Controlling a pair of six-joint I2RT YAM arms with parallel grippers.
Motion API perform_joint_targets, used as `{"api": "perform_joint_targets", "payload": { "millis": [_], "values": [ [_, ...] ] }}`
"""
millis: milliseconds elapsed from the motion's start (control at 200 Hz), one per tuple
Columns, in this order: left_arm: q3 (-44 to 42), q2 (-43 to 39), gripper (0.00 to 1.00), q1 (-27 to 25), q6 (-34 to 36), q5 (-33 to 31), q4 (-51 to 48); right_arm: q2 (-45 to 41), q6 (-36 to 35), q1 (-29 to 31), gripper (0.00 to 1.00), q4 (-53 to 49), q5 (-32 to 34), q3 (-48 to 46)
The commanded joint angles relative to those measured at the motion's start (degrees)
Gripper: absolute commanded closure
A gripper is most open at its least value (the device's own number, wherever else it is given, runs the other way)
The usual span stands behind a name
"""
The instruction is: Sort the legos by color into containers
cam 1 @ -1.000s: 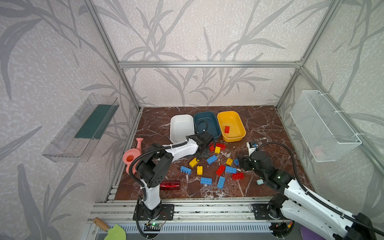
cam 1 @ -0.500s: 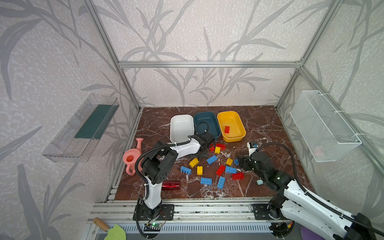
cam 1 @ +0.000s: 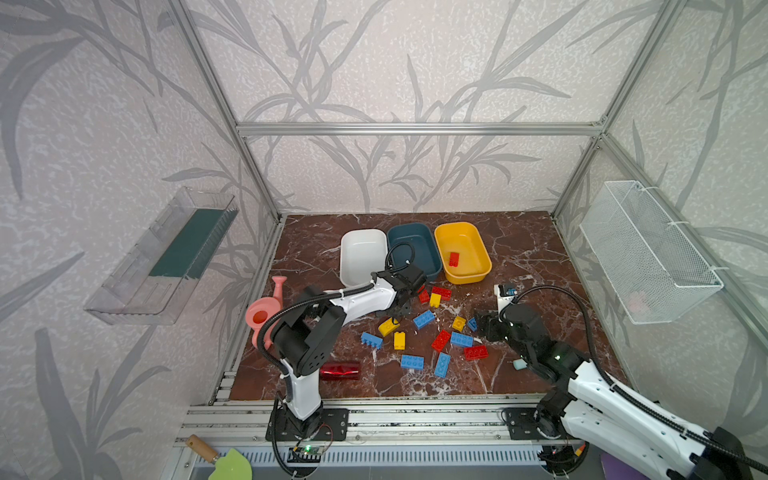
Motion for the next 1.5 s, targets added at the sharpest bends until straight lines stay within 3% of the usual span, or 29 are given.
{"api": "perform_joint_targets", "payload": {
  "millis": [0,325,895,1495],
  "values": [
    [3.9,-3.9,0.48,-0.4,2.4,-2.9,-4.2,-2.0,1.2,0.3,0.16,-0.3,-1.1,-0.3],
    [25.6,3.1,0.48,-0.4,9.2,-0.6,-10.7,-5.4,1.7,0.3,0.16,-1.9,-2.3,-1.7],
    [79.0,37.9,0.49,-0.9,14.8,9.4,-21.7,-8.8,3.1,0.6,0.16,-1.6,-4.9,-5.4],
    [86.0,48.7,0.47,-0.4,14.2,15.9,-10.0,-8.1,3.4,0.7,0.16,-0.8,-5.2,-6.9]
  ]
}}
